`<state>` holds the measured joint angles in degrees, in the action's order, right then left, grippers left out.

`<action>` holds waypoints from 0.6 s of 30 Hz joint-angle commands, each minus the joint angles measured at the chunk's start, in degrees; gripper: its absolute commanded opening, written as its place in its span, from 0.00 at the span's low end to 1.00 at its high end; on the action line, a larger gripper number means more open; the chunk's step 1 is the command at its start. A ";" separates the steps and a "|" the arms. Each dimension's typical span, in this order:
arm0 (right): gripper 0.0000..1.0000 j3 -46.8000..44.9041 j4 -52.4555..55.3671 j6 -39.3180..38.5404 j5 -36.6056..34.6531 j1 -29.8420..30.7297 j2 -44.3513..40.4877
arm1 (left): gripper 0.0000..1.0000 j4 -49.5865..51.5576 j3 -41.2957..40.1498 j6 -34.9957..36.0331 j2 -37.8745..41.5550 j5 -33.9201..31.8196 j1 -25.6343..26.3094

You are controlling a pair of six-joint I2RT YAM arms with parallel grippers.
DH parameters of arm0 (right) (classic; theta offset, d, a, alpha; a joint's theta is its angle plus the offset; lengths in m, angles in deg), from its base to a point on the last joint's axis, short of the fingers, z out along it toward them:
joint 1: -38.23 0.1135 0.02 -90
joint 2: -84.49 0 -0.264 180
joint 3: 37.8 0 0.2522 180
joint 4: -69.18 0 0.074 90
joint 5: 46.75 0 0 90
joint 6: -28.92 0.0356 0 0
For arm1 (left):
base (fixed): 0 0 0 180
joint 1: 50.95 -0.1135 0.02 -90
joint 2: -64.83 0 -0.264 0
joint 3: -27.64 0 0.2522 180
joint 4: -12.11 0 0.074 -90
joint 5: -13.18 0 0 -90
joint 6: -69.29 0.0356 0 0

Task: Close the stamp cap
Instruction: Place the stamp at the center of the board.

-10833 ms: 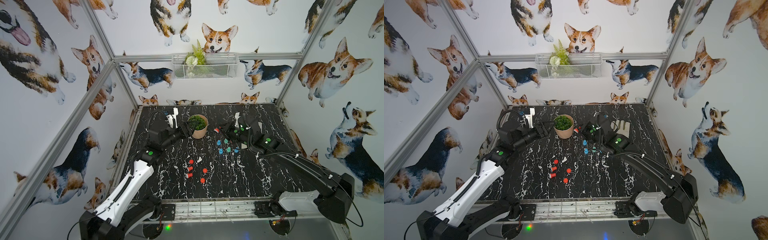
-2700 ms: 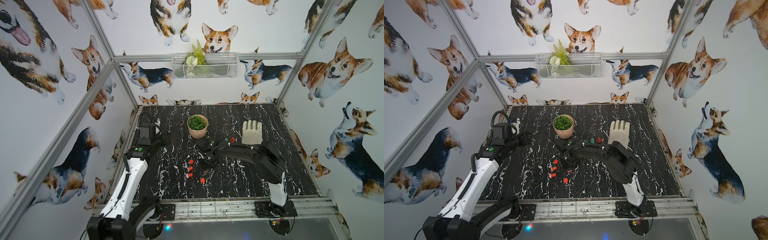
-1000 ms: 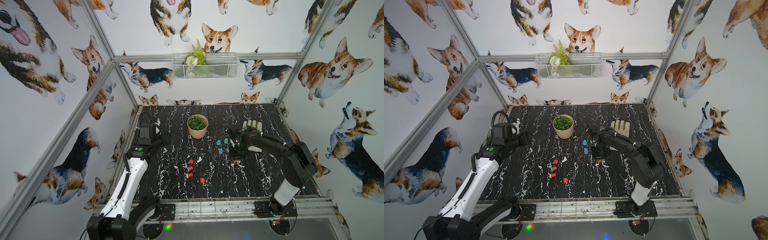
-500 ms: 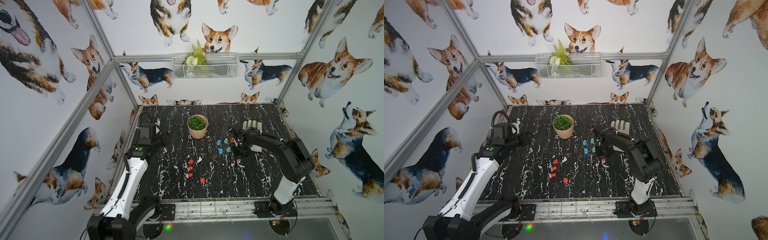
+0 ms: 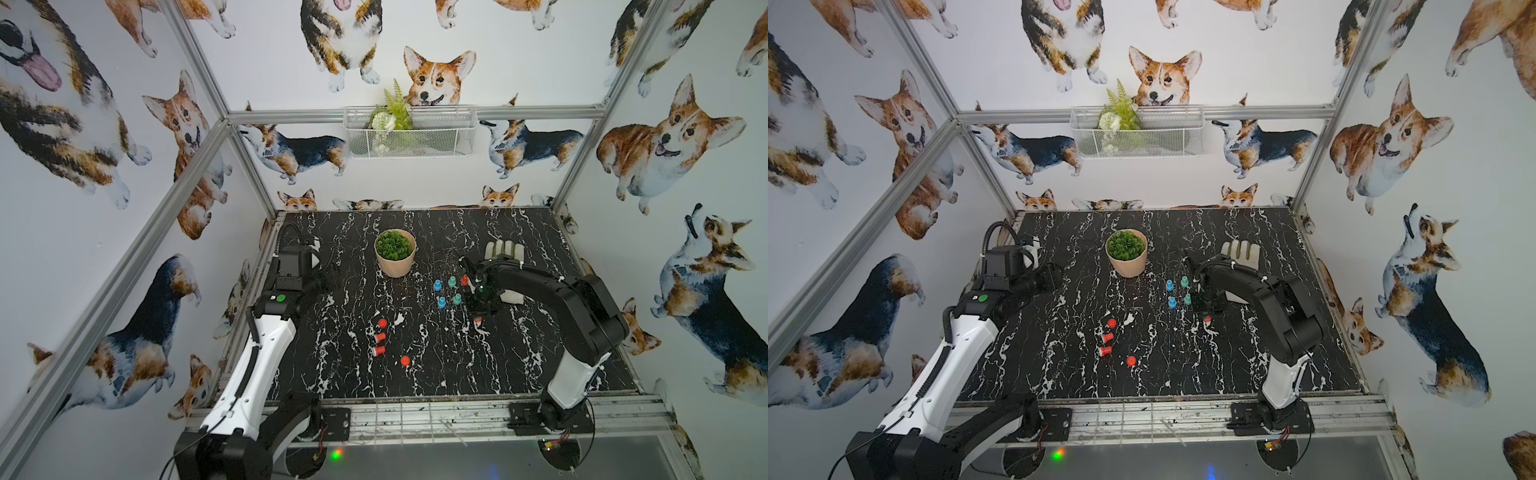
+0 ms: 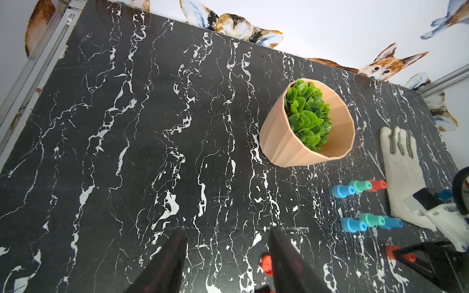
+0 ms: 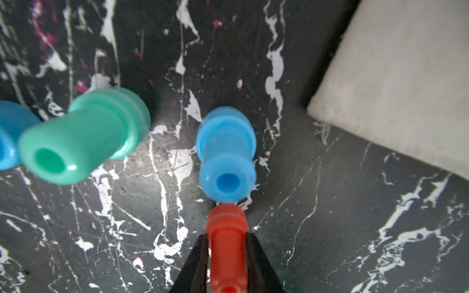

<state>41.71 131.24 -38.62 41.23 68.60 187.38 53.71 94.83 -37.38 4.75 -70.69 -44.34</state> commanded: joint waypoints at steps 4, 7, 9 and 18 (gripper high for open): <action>0.37 -0.06 -0.05 0.13 -1.02 -0.05 0.40 | 0.56 -1.20 -0.08 0.79 0.04 -0.24 -0.09; 0.40 0.25 0.44 0.06 -1.55 -0.05 -0.13 | 0.56 -1.20 -0.05 0.77 0.04 -0.24 -0.10; 0.41 0.51 0.82 0.04 -1.75 -0.05 -0.60 | 0.56 -1.16 -0.08 0.77 0.04 -0.15 -0.06; 0.46 2.86 3.94 -0.39 -2.18 0.04 -4.10 | 0.56 -1.14 -0.08 0.80 0.13 -0.15 -0.07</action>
<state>43.77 132.72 -38.62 40.09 68.60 184.43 53.71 94.76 -37.36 4.75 -70.69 -44.34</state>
